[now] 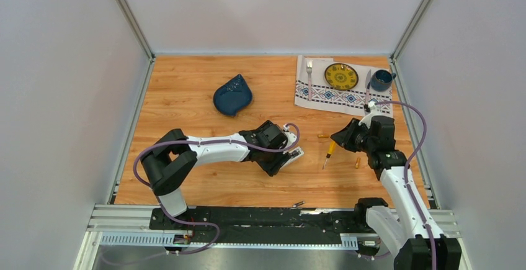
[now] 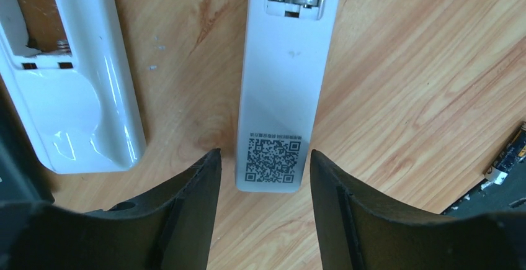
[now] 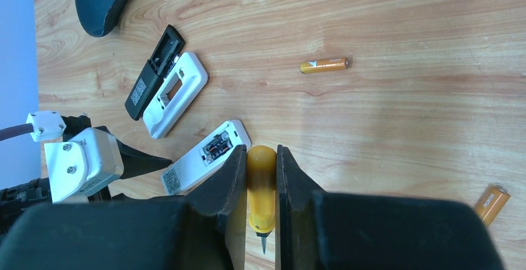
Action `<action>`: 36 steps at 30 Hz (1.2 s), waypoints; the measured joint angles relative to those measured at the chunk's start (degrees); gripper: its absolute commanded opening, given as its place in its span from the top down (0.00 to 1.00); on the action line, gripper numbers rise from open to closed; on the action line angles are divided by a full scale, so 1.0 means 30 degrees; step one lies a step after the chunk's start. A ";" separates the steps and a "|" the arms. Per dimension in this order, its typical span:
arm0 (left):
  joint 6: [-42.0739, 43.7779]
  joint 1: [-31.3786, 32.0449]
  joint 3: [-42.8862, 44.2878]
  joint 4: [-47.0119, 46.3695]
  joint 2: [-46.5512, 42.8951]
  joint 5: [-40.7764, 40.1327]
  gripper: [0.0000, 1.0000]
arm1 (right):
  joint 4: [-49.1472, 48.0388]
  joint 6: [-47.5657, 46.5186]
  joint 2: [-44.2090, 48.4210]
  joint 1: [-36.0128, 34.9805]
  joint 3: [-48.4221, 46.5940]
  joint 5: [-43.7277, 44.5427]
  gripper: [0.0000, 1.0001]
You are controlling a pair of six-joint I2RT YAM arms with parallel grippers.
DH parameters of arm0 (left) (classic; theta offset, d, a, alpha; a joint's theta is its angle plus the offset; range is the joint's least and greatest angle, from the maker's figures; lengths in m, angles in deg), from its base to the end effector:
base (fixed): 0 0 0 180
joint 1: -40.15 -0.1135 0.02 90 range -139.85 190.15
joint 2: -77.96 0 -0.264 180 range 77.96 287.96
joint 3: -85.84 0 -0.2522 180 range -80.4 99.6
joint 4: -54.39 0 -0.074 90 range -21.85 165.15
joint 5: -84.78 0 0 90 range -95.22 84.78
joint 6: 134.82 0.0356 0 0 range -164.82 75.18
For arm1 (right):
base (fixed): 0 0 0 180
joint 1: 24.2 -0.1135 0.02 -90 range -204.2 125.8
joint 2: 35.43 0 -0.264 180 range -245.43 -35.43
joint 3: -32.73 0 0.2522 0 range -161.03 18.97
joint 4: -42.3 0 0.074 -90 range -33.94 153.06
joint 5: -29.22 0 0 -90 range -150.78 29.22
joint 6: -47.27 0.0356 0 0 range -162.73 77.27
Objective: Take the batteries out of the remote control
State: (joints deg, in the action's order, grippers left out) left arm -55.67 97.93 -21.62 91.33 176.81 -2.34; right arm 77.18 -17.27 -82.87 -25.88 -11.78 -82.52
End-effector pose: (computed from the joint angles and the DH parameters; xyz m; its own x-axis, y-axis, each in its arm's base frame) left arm 0.1776 -0.2852 0.1647 -0.6289 0.6453 -0.4336 0.7521 0.6464 -0.1288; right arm 0.1774 0.0184 0.2294 -0.6907 0.3792 -0.6157 -0.0253 0.8383 0.5446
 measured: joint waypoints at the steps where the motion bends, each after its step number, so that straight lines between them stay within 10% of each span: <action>1: -0.0138 0.0000 0.0000 -0.0211 0.0036 -0.0044 0.42 | -0.0080 0.0007 -0.0109 0.0000 0.0000 -0.0022 1.00; 20: -0.0605 0.0415 -0.2302 -0.3614 -0.1027 -0.0583 0.92 | -0.2586 0.1115 -0.2907 -0.0525 -0.0029 -0.0809 1.00; 36: -0.1056 0.1086 -0.2579 -0.3446 -0.1319 -0.1239 0.98 | -0.7257 0.1719 -0.5894 -0.4524 -0.1297 0.0809 1.00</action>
State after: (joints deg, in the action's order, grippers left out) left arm -58.84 101.19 -29.35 80.99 172.86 -6.06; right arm 55.42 -12.11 -100.55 -39.45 -15.67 -80.09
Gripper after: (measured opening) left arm 0.475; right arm 0.169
